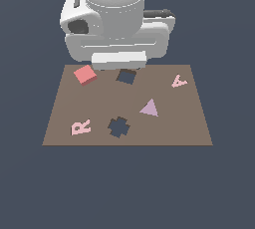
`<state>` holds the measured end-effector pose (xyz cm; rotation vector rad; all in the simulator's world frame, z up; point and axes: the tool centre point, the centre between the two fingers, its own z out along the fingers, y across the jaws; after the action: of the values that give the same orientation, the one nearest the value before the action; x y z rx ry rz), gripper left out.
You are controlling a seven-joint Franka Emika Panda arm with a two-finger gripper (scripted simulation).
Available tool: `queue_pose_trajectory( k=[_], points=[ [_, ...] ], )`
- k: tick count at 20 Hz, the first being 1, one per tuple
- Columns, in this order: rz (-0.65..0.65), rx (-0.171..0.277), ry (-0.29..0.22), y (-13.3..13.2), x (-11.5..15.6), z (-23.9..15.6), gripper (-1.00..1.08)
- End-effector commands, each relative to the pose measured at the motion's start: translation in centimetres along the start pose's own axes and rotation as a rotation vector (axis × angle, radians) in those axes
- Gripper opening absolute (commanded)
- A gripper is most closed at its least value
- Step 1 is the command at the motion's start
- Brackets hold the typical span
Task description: Insert a designated object into the corresponding slot on a board.
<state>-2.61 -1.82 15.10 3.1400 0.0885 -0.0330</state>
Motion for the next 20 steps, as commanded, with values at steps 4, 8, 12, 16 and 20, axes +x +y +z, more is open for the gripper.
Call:
queue_pose_trajectory(
  k=[4, 8, 12, 16, 20],
  points=[
    [-0.089, -0.001, 0.003, 1.6, -1.7, 1.6, 1.0],
    [-0.17, -0.002, 0.006, 3.3, -3.1, 3.0, 1.0],
    [-0.265, -0.003, 0.009, 5.3, -4.4, 4.7, 1.0],
    [-0.353, -0.004, 0.012, 7.3, -5.5, 6.3, 1.0],
    [-0.426, -0.005, 0.015, 9.1, -6.2, 7.6, 1.0]
  ],
)
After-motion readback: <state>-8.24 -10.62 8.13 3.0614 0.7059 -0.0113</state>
